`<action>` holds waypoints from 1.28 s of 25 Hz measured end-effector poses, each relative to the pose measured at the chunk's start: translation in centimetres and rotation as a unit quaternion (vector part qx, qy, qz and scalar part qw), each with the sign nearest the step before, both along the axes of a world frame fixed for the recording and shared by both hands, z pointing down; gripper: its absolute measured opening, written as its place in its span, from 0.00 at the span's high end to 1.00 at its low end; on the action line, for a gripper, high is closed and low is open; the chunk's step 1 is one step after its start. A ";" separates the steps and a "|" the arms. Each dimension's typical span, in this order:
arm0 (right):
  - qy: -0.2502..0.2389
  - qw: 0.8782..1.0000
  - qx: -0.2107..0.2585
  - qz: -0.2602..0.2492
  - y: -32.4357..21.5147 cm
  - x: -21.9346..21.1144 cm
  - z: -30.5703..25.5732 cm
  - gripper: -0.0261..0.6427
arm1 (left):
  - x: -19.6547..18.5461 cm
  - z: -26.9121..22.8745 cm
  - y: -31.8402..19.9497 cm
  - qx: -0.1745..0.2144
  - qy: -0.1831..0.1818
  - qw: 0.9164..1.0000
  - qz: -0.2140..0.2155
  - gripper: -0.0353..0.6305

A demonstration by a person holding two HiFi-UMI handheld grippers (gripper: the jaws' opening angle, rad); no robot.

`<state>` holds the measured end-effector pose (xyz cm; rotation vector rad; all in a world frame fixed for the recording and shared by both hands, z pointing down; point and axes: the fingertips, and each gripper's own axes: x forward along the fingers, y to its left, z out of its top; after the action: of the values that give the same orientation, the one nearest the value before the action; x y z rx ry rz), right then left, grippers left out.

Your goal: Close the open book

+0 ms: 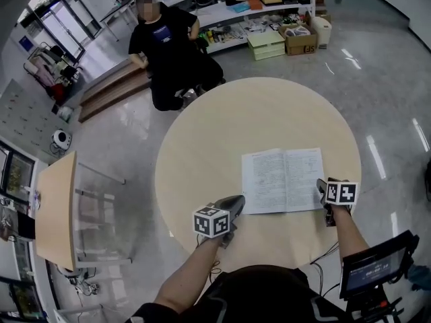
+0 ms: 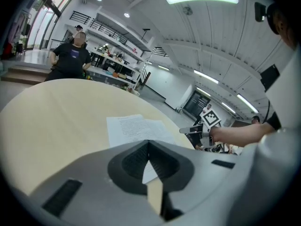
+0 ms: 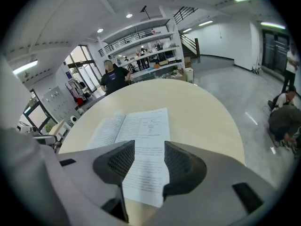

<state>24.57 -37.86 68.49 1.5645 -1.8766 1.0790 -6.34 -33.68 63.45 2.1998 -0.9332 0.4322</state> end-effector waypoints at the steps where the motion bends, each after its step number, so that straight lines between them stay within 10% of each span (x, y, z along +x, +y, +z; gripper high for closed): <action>1: 0.006 1.000 0.008 -0.005 0.1 -1.2 -0.7 0.69 | -0.3 -0.1 -0.1 0.003 0.005 1.000 -0.001 0.96; 17: 0.083 0.989 0.015 -0.125 1.1 -25.9 -0.4 0.50 | -8.1 0.8 1.5 -0.011 0.020 1.000 -0.002 0.96; 32: 0.152 0.979 -0.022 -0.132 -0.6 -28.7 6.8 0.50 | -9.3 3.1 2.1 -0.029 0.014 0.998 0.057 0.96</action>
<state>-4.17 -38.43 75.27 1.3230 -1.7729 0.7156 -15.66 -31.59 66.51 2.2078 -0.7725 0.4741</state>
